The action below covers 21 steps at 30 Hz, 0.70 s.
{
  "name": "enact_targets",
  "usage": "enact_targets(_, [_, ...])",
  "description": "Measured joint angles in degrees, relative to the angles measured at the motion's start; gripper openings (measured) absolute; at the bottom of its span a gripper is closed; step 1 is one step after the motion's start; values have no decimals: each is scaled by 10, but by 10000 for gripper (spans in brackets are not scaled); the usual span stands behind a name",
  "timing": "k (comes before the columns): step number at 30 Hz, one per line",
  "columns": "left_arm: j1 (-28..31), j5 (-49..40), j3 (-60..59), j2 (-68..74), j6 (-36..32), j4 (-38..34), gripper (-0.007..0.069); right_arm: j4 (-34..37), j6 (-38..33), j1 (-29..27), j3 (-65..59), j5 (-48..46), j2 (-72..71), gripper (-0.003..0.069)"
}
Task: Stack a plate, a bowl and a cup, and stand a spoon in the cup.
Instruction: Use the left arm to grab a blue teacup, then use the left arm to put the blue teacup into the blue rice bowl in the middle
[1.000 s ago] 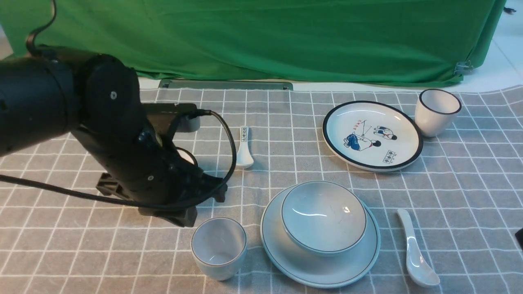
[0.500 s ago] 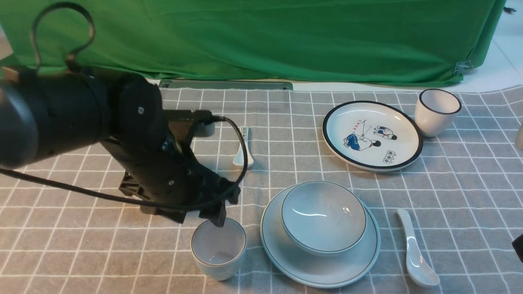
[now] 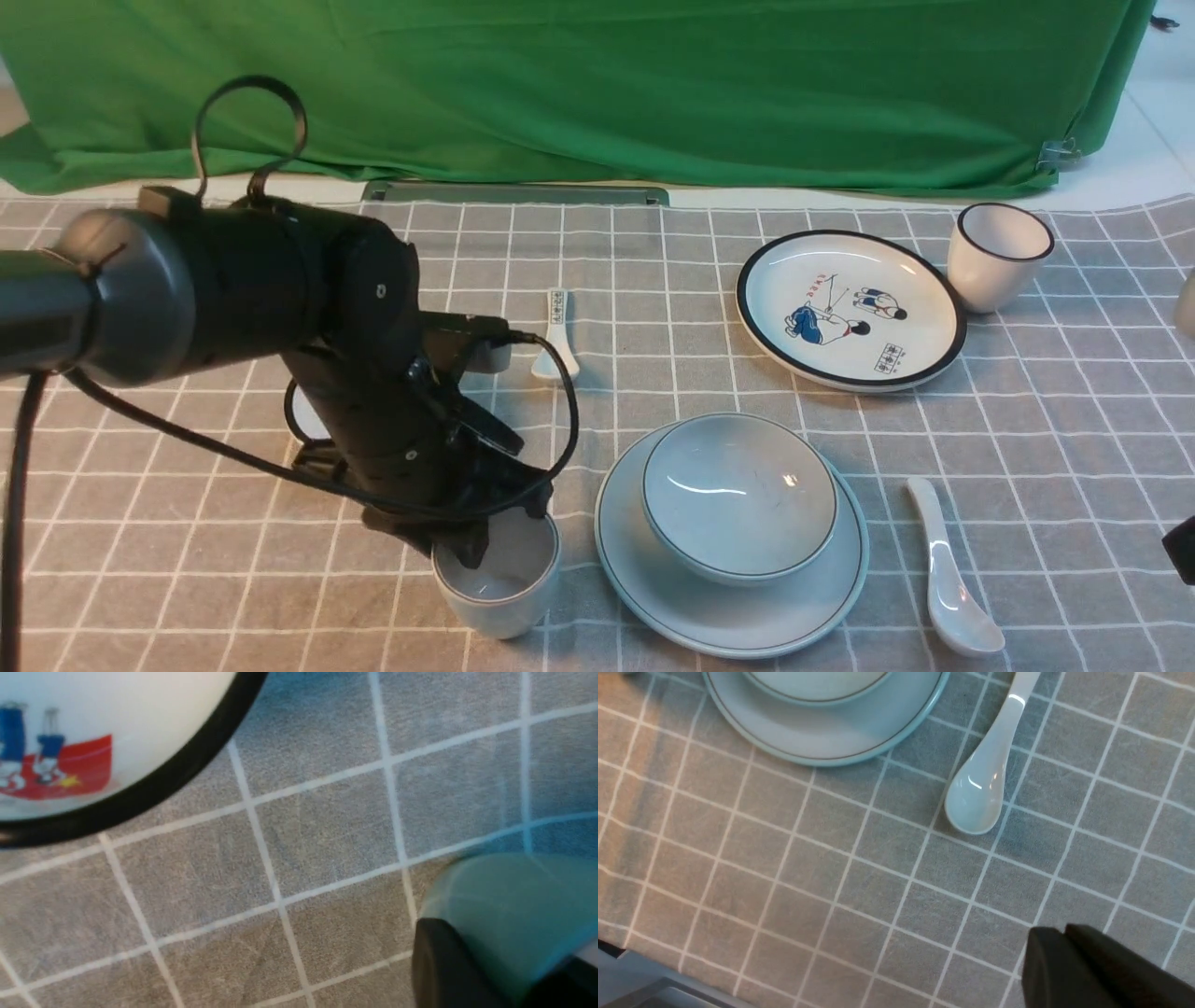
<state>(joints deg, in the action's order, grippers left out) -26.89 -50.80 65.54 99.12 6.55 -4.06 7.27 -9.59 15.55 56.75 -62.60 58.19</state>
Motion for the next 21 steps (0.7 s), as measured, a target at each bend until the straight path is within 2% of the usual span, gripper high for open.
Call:
enact_targets(3, [0,-11,46,-21,-9,1,31,0,-3,0,0,1,0,69])
enact_targets(11, [-31,-54,209,0,-21,-12,29,0,-4,0,0,38,0,69])
enact_targets(14, [-67,-73,264,52,-21,-16,29,-10,-4,0,-3,71,1,69])
enact_targets(17, [-103,-85,310,117,-21,-18,29,-56,26,0,-4,92,23,69])
enact_targets(21, [-119,-85,331,164,-21,-18,29,-96,55,0,-4,93,69,69])
